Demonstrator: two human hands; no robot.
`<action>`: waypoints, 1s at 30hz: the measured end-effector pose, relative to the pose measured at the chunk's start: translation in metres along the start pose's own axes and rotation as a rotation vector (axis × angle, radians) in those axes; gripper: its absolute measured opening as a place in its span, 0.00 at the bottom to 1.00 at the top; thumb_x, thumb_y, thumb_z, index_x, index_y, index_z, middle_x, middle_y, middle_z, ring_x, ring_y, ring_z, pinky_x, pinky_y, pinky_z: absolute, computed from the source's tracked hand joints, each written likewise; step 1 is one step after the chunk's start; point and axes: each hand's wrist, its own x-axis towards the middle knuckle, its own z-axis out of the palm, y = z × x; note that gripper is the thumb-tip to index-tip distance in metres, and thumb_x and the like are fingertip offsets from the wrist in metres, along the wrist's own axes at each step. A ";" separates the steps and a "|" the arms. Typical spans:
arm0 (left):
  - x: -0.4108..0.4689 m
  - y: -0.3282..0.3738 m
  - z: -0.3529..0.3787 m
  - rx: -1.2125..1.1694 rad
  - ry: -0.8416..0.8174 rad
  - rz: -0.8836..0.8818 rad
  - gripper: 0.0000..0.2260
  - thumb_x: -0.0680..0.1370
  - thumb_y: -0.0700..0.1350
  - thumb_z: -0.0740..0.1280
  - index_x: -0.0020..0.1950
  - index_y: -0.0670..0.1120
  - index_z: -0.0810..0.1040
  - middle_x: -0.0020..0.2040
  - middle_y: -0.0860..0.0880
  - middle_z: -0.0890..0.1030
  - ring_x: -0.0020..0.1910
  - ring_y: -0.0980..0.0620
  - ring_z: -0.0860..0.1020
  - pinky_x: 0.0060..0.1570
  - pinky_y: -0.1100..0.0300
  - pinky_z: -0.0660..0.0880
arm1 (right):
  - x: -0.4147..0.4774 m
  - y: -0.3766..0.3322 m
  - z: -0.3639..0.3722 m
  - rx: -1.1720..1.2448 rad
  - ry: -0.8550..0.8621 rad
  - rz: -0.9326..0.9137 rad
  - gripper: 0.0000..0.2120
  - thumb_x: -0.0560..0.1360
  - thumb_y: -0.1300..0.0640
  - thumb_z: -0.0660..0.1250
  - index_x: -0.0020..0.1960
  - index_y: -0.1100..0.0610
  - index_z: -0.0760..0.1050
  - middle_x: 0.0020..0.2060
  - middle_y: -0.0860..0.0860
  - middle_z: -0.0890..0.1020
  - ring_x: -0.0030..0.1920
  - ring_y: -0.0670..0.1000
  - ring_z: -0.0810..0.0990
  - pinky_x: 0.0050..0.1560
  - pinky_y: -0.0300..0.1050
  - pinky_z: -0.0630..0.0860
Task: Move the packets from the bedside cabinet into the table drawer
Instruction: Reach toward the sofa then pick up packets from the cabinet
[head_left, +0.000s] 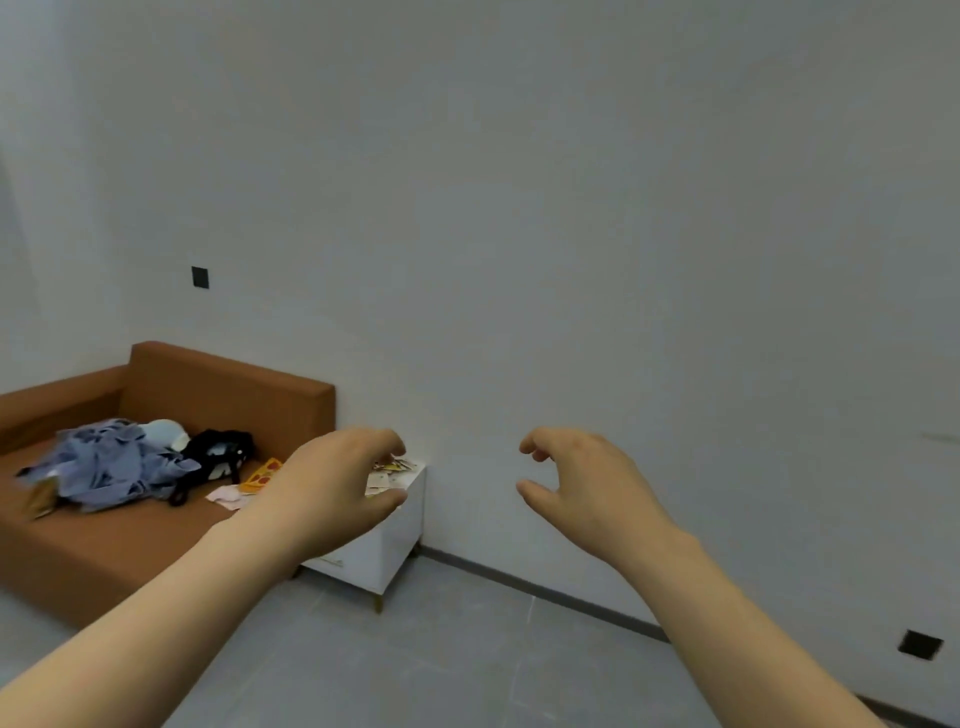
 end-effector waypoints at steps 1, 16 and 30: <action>0.012 -0.013 0.007 0.000 0.001 -0.020 0.17 0.75 0.54 0.67 0.63 0.53 0.73 0.57 0.56 0.78 0.54 0.58 0.75 0.53 0.62 0.73 | 0.020 0.002 0.012 0.006 -0.013 -0.013 0.19 0.77 0.49 0.63 0.67 0.49 0.70 0.60 0.45 0.78 0.61 0.47 0.74 0.59 0.43 0.73; 0.222 -0.200 0.115 -0.062 -0.111 -0.259 0.16 0.75 0.52 0.68 0.62 0.52 0.74 0.56 0.56 0.77 0.54 0.57 0.76 0.52 0.62 0.73 | 0.296 0.050 0.177 0.085 -0.230 -0.010 0.19 0.76 0.49 0.63 0.66 0.49 0.71 0.60 0.45 0.78 0.61 0.46 0.74 0.60 0.42 0.72; 0.421 -0.303 0.243 -0.070 -0.189 -0.459 0.16 0.74 0.54 0.68 0.61 0.53 0.74 0.55 0.57 0.78 0.48 0.60 0.74 0.48 0.65 0.68 | 0.543 0.155 0.319 0.169 -0.377 -0.080 0.19 0.75 0.51 0.64 0.65 0.49 0.72 0.60 0.46 0.78 0.61 0.47 0.75 0.58 0.41 0.72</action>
